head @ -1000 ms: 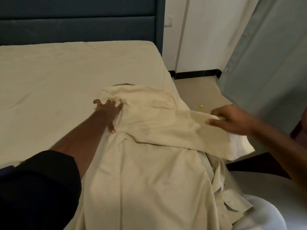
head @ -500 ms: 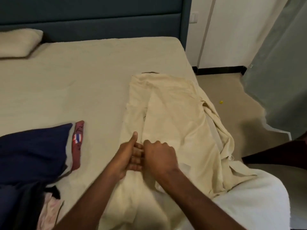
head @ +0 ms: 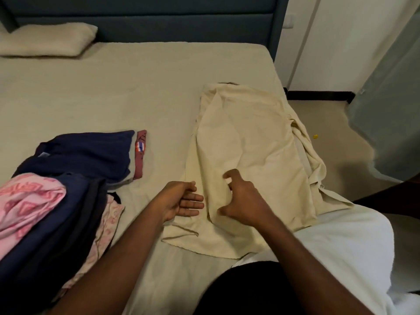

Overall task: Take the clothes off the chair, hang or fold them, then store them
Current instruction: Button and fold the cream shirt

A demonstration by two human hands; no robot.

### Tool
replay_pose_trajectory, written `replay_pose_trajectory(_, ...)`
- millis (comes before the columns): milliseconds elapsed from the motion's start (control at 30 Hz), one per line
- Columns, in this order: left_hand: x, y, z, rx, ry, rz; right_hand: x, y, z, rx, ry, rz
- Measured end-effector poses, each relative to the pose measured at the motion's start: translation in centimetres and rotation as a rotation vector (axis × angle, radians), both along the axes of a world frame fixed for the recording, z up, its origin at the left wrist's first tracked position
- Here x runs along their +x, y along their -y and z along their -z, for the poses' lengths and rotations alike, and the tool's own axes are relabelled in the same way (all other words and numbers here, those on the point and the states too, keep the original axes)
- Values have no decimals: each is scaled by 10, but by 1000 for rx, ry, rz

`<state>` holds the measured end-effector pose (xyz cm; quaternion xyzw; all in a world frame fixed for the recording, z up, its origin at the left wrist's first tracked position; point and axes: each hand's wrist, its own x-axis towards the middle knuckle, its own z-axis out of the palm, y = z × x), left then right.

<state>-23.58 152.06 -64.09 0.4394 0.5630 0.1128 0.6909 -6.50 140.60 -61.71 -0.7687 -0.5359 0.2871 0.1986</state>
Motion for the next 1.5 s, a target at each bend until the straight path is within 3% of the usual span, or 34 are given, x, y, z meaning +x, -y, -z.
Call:
replay_pose_trajectory(100,-1,1,-1,-33,61,1,-1,2,-8,4,153,58)
replay_pose_trajectory(200,-7,2,-4,-101,105,17,-37,-7,-27,69,347,-106)
replay_pose_trajectory(300,-22,3,-4,-148,143,-6,-86,-2,-33,125,253,-288)
replay_pose_trajectory(367,-35,3,0,-102,101,30,-94,1,-30,124,103,-275)
replay_pose_trajectory(533,-46,18,10,155,-153,114,-21,-15,2,26,179,-49)
replay_pose_trajectory(667,-30,15,9,747,-687,146,69,-8,14,-24,223,176)
replay_pose_trajectory(700,-20,16,5,892,-733,150,94,-2,15,-30,243,243)
replay_pose_trajectory(767,18,23,-2,1036,-616,165,145,15,17,-24,285,398)
replay_pose_trajectory(867,101,49,1,959,-401,366,208,42,21,9,221,636)
replay_pose_trajectory(933,159,76,11,883,-314,530,238,53,24,-7,157,682)
replay_pose_trajectory(1133,262,132,33,776,-436,706,275,54,48,-181,-291,782)
replay_pose_trajectory(1300,261,121,54,680,-429,601,268,36,56,-96,-477,723)
replay_pose_trajectory(1500,238,96,48,444,-127,415,288,31,51,84,-273,845)
